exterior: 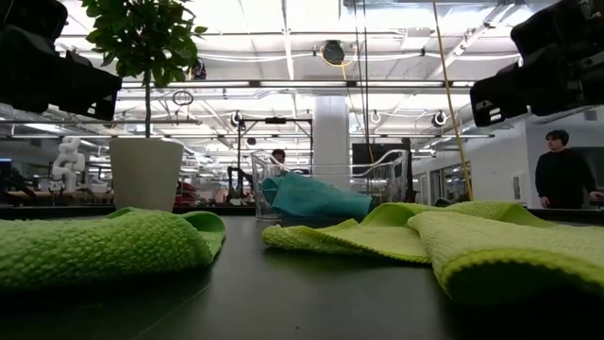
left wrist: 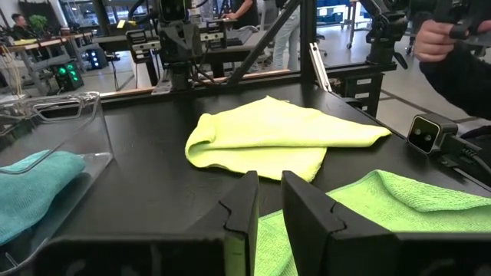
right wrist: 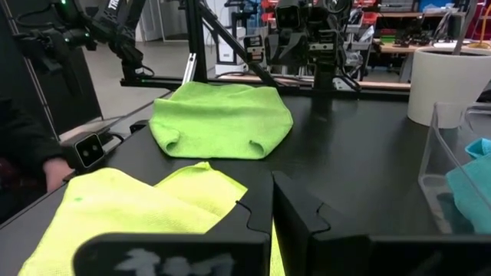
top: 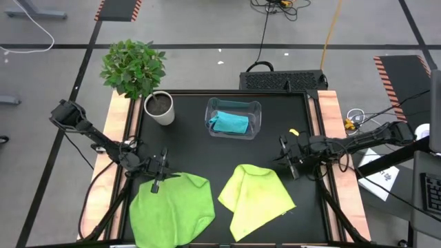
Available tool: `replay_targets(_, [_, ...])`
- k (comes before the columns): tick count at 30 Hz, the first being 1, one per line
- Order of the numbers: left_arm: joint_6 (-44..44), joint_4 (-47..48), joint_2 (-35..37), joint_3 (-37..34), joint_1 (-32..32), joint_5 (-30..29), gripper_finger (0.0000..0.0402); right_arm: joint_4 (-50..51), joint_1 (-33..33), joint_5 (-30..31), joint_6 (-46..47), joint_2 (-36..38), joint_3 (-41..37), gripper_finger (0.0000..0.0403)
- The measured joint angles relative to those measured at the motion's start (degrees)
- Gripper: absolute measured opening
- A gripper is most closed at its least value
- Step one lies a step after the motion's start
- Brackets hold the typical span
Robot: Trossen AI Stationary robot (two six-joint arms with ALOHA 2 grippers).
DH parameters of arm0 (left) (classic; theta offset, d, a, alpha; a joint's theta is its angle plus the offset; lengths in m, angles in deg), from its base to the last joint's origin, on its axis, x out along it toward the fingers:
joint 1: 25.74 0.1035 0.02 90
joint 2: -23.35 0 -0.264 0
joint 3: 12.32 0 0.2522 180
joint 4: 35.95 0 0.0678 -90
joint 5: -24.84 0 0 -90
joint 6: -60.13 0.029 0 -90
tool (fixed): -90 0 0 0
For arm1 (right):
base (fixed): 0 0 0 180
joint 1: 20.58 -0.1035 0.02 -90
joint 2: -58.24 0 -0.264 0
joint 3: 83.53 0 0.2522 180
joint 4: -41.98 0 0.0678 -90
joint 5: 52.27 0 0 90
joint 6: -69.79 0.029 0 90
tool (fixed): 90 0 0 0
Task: Fold microfiber towels
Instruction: Fold the light green towel
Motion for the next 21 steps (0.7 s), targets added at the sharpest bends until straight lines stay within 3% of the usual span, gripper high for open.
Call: replay_targets(21, [0.0,0.0,0.0,0.0,0.0,0.0,0.0063,-0.7,0.0,-0.3,-0.4,-1.9,0.0,0.0])
